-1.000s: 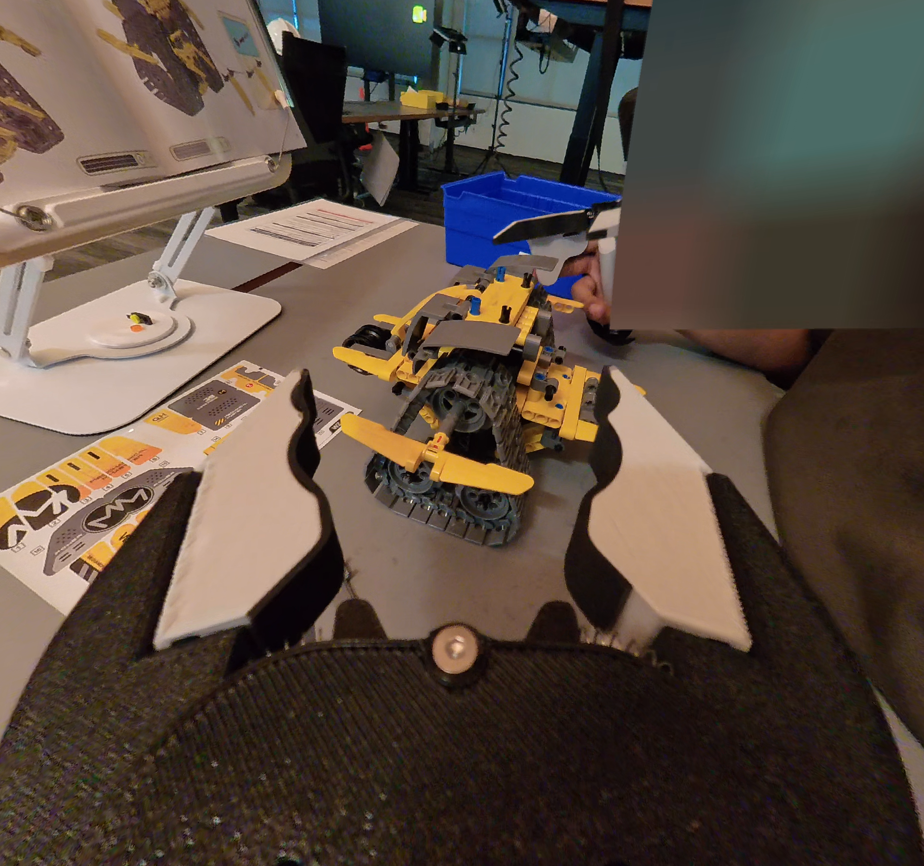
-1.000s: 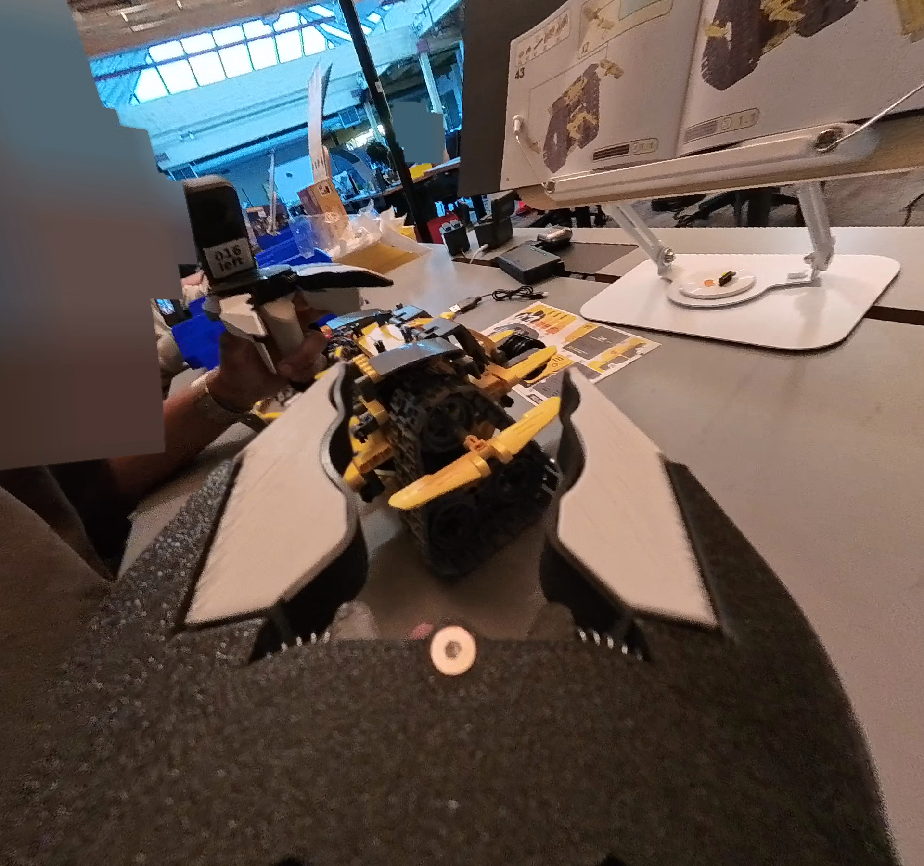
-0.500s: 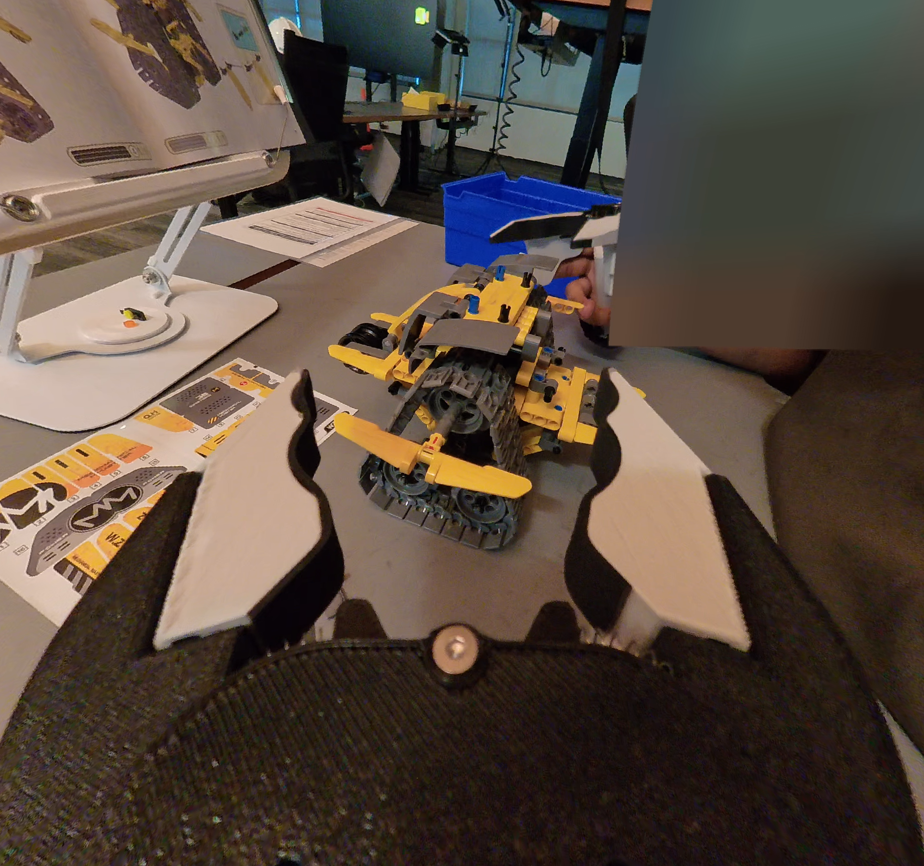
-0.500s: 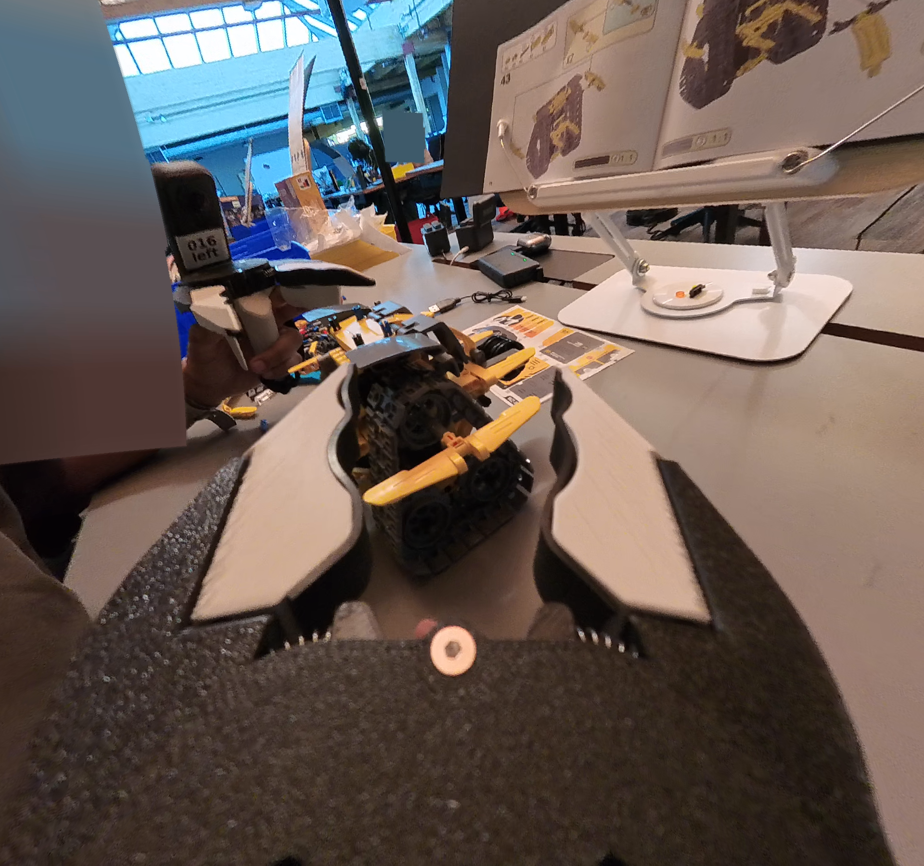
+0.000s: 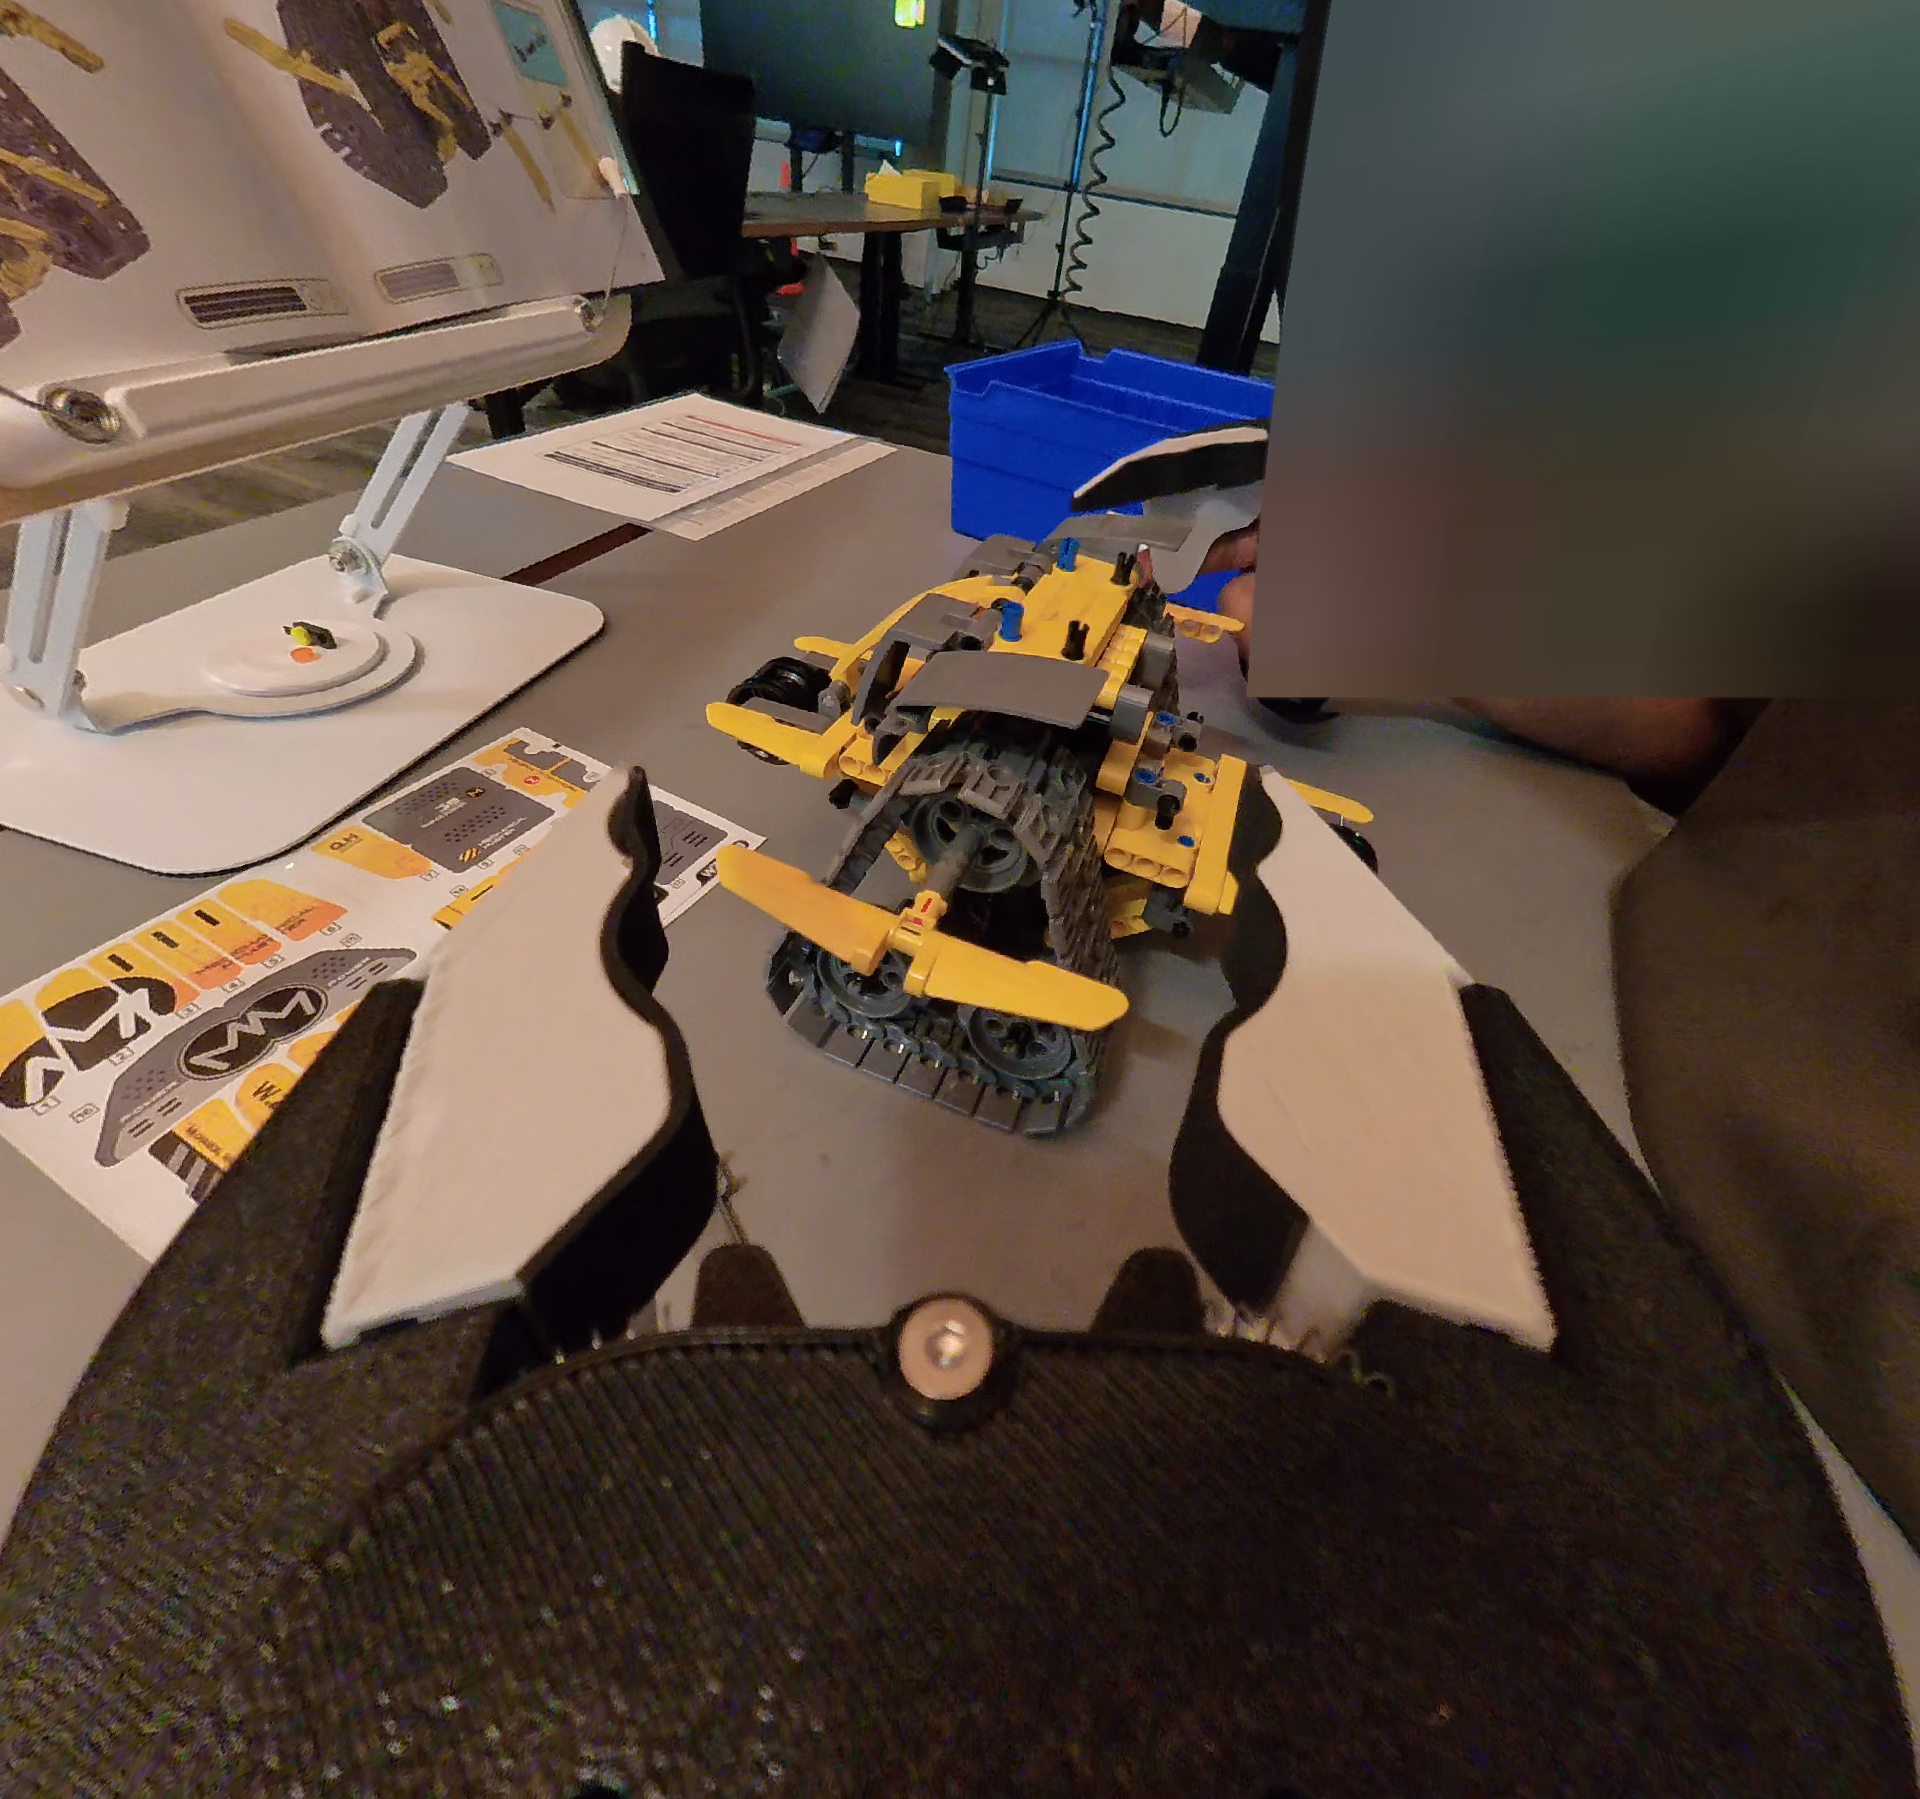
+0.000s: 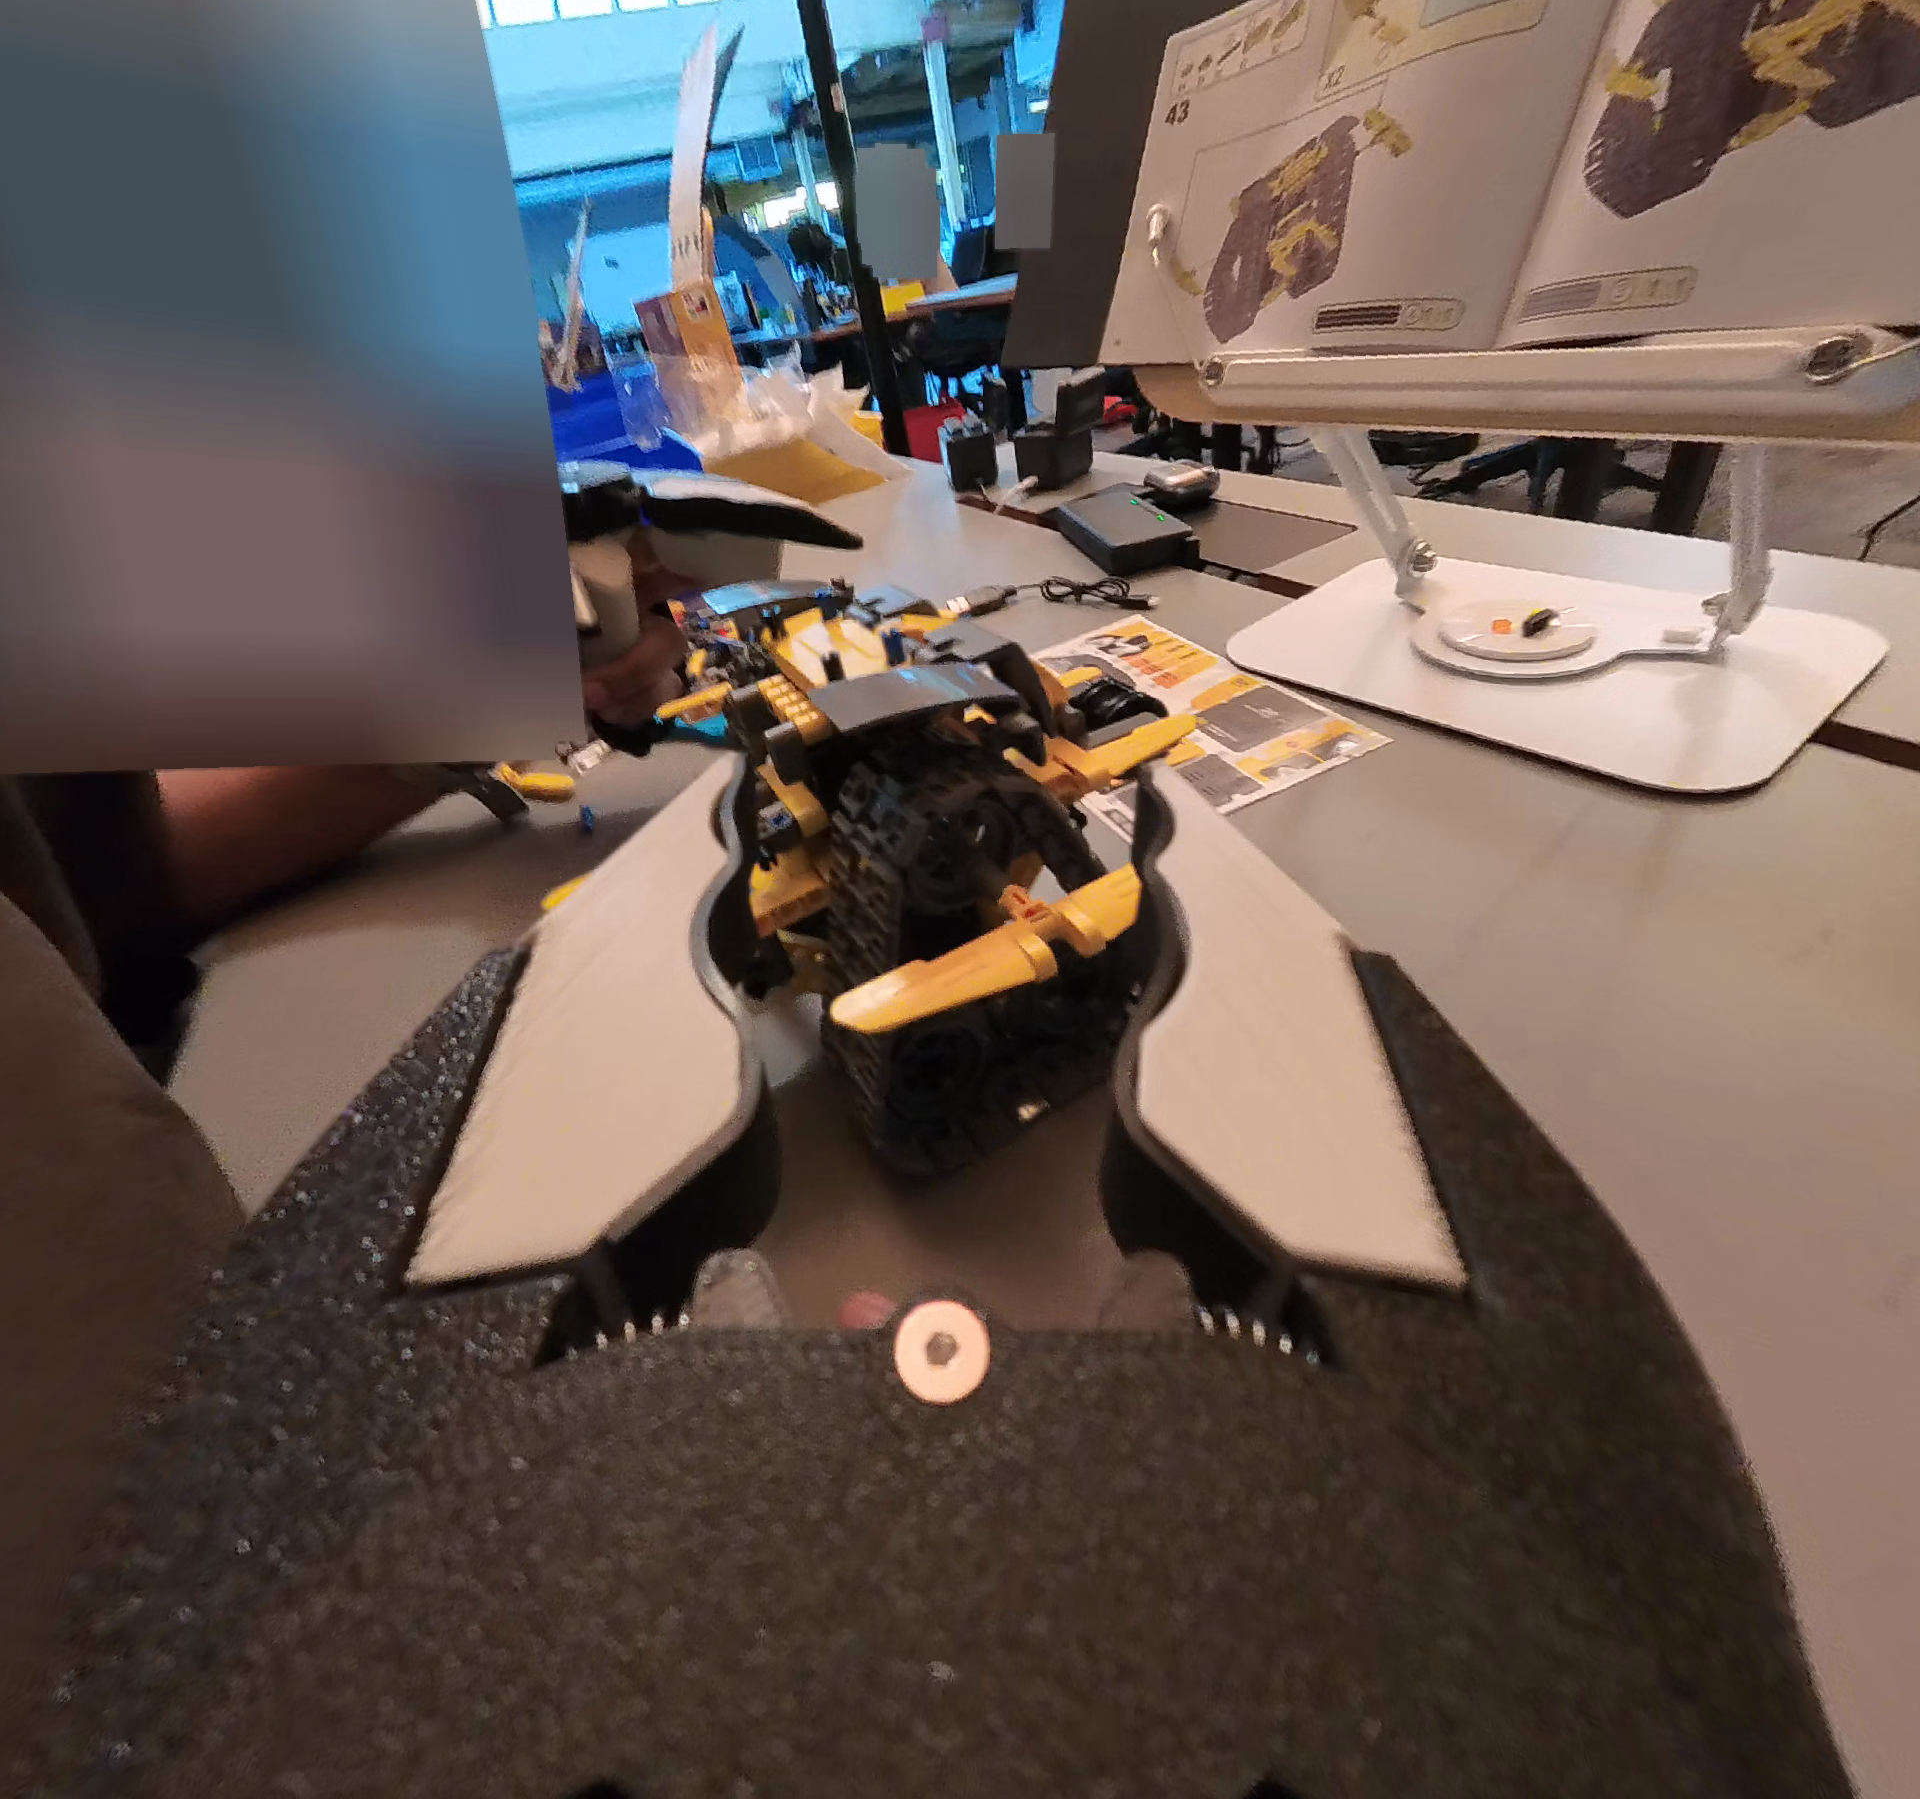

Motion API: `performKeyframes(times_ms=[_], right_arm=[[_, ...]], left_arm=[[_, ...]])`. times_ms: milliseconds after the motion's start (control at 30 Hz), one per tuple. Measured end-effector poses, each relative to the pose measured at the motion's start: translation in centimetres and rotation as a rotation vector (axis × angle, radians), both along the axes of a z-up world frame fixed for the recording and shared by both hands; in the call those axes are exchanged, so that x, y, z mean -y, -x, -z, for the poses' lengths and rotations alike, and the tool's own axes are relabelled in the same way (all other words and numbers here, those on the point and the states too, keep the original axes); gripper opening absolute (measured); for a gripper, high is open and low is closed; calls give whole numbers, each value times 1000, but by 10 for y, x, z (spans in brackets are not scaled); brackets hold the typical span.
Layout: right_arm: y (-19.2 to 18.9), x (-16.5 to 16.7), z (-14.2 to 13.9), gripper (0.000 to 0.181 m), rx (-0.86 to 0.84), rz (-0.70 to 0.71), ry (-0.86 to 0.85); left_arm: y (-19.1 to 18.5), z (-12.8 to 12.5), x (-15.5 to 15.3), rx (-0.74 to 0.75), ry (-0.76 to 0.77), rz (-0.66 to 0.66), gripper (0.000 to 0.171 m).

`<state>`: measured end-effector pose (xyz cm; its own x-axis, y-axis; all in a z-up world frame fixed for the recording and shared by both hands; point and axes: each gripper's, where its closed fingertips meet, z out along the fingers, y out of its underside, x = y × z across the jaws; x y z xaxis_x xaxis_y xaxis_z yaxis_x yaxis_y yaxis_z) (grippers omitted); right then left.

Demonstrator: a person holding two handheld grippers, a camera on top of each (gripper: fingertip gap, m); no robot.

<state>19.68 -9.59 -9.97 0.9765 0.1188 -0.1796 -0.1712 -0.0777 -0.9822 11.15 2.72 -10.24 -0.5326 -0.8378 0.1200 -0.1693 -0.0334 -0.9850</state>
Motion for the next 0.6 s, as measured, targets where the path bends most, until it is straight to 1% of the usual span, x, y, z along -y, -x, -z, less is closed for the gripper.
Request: performKeyframes(times_ms=[100,200,467,600], right_arm=[[4,-2,5,70,17,-13,19],[9,-3,6,70,19,-31,25],[10,-1,-3,69,-9,-37,-13],[5,0,-2,69,-17,-24,-10]], left_arm=[[-1,1,0,-10,17,0,106],[-1,2,1,-14,1,-2,106],[-2,3,0,-6,-20,-18,105],[-4,2,-5,-5,9,-35,106]])
